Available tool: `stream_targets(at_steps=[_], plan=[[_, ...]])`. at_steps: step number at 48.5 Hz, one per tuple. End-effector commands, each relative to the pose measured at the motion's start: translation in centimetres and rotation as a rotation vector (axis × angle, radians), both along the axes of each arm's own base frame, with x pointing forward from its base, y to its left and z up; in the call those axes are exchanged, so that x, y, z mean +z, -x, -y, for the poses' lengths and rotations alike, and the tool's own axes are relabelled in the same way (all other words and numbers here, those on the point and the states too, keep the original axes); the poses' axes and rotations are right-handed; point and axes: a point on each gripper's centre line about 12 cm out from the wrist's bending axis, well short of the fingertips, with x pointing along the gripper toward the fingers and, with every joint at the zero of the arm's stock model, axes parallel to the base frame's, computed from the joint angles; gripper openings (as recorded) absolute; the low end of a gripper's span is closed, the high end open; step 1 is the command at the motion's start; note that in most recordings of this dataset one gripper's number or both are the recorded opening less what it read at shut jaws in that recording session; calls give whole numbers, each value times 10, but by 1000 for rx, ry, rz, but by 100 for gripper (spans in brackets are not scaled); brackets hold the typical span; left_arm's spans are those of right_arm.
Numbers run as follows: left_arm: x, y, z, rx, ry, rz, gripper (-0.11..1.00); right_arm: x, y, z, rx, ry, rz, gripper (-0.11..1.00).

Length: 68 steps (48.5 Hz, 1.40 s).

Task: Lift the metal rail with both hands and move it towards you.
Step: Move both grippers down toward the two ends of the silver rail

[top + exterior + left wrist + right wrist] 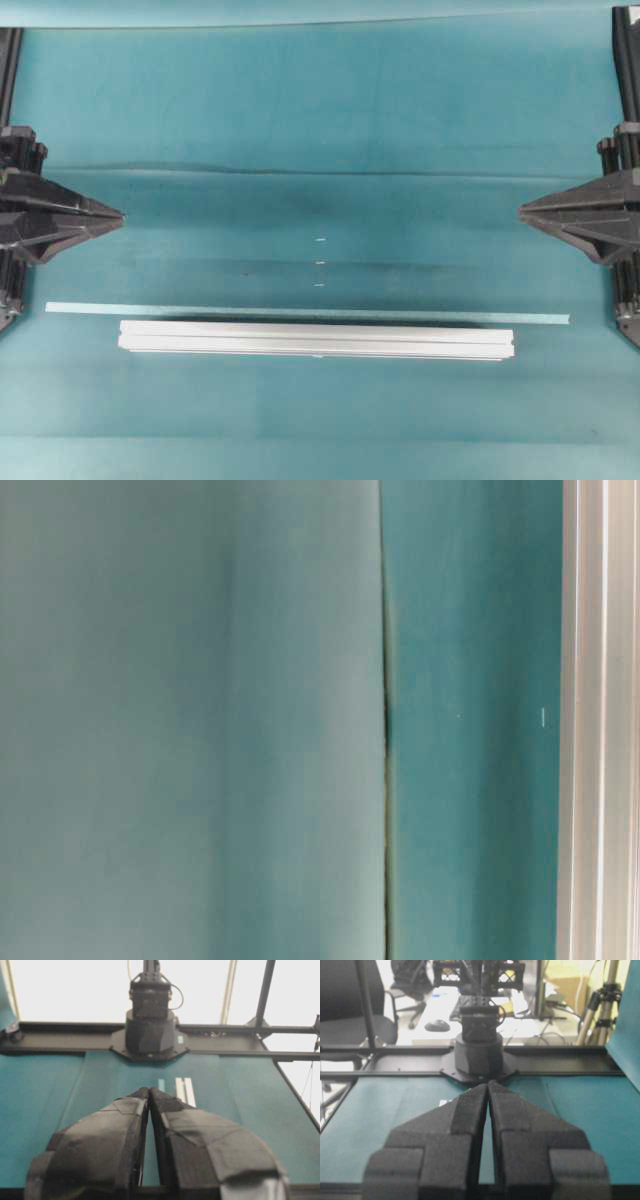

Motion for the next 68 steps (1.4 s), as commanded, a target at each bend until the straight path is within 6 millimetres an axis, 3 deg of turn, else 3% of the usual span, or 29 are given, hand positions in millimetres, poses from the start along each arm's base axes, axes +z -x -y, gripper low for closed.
stream_targets(at_steps=[1,7,11,31,55,68], plan=[[14,-11,-1,0,46,-18,14,8,-3,2,-10,-36,14,14],[21,-22,3,-17,98,-85,-1,12,-11,6,-28,-201,-82,2],[22,-29,6,-30,108,-143,-6,11,-17,4,-21,-229,-186,1],[11,-67,20,-42,75,-627,-6,-16,-42,-13,-3,-306,-808,1],[-34,-93,21,-12,40,-1062,-6,-64,-75,-43,31,-187,-1410,1],[-52,-108,23,-2,31,-1214,-6,-82,-94,-45,19,-180,-1505,1]])
